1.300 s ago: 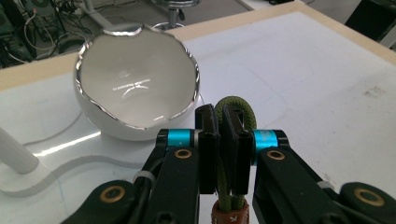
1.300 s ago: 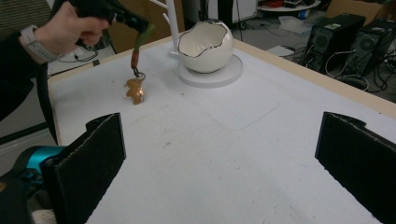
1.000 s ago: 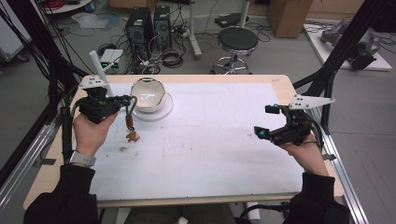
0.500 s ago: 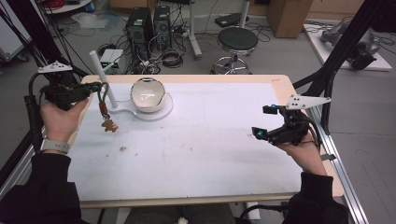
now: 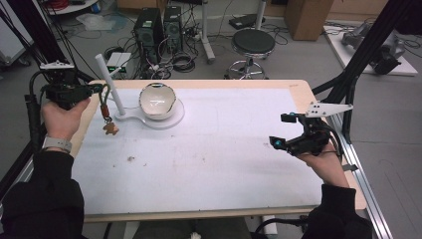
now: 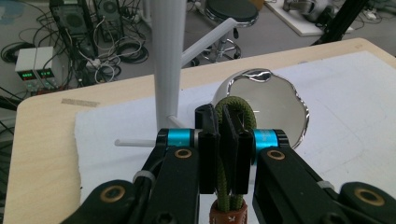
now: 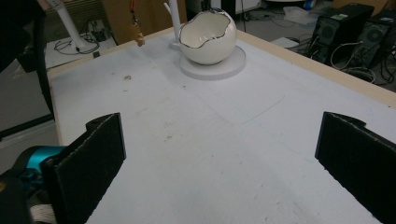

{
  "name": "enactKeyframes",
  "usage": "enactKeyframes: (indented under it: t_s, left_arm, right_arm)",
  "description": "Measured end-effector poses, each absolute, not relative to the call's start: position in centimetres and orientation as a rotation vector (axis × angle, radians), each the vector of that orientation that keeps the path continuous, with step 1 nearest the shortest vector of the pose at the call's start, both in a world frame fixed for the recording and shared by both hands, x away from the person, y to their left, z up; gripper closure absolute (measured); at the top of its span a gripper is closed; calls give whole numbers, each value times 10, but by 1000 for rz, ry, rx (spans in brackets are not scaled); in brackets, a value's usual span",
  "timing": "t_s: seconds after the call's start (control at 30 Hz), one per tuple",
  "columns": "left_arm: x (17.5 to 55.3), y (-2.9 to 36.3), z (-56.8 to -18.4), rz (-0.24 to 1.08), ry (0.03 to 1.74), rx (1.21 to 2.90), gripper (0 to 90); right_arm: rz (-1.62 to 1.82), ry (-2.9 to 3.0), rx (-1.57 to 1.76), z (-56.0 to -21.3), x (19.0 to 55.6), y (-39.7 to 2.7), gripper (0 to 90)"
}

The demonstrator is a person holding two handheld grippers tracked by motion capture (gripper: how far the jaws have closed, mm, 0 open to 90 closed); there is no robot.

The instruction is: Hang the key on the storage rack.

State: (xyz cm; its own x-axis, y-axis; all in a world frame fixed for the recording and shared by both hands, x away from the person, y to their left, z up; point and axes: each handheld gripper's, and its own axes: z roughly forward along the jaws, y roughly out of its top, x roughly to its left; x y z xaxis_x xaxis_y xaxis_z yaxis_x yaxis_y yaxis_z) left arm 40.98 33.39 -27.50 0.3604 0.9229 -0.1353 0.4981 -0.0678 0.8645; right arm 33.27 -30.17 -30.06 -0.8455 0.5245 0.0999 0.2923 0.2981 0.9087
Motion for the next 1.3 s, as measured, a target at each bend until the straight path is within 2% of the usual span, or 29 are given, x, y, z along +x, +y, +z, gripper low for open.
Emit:
enactKeyframes:
  t_s: [0.6, 0.73, 0.77, 0.83, 0.93, 1.0, 1.03, 1.3]
  left_arm:
    - [436, 338, -298, 580, 1356, 1734, 850]
    - [433, 341, -298, 577, 1341, 1711, 822]
    - [431, 343, -297, 598, 1345, 1691, 717]
    - [427, 349, -294, 546, 1319, 1660, 504]
    - [419, 352, -289, 497, 1272, 1662, 301]
    - [412, 350, -286, 452, 1224, 1663, 83]
    - [409, 349, -285, 452, 1224, 1666, 23]
    - [368, 326, -268, 475, 1046, 1687, 17]
  right_arm:
    - [1558, 2358, 758, -304, 334, -304, 9]
    - [1558, 2365, 762, -305, 333, -303, 9]
    - [1558, 2362, 759, -305, 333, -303, 9]
    - [1557, 2364, 758, -304, 332, -303, 9]
    - [1556, 2355, 750, -304, 332, -303, 9]
    - [1552, 2352, 753, -304, 332, -303, 9]
    - [1550, 2354, 764, -304, 331, -303, 9]
    - [1569, 2305, 779, -300, 332, -306, 9]
